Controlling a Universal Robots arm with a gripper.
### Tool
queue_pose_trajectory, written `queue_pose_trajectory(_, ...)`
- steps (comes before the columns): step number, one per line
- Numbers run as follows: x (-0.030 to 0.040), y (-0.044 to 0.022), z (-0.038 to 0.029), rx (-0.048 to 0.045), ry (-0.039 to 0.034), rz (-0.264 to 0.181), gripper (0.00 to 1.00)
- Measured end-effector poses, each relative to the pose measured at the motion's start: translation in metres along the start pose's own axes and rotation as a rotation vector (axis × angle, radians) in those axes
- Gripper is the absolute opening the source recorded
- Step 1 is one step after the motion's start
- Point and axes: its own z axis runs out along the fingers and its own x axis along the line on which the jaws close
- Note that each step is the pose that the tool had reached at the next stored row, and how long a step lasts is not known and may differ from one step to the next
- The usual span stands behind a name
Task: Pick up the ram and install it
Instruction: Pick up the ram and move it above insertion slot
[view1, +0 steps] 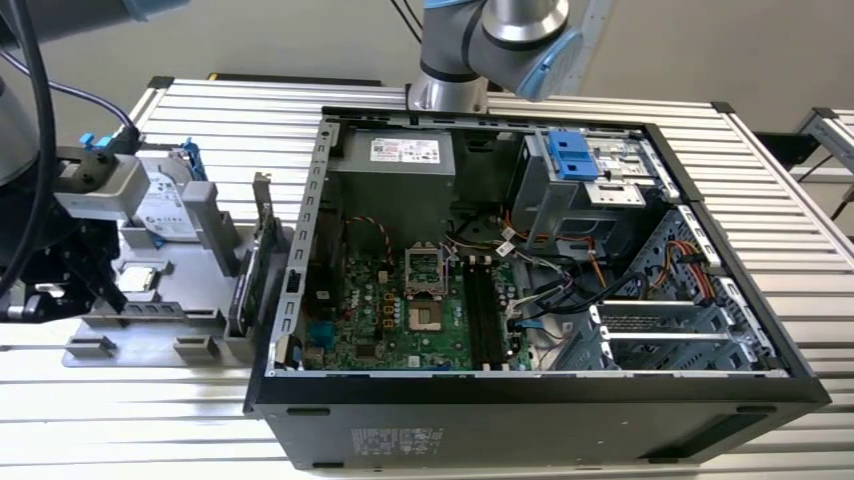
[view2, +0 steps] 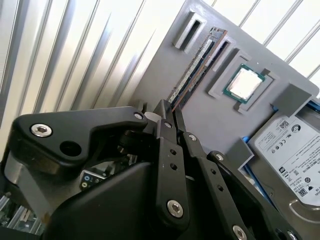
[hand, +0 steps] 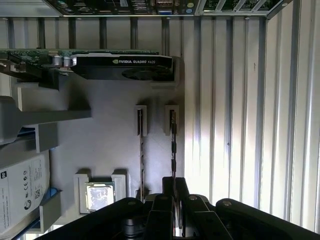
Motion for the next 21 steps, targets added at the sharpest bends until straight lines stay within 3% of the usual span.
queue_pose_trajectory(21, 0.0001, -0.0001, -0.0093, 0.0001, -0.0001, 0.0, 0.0)
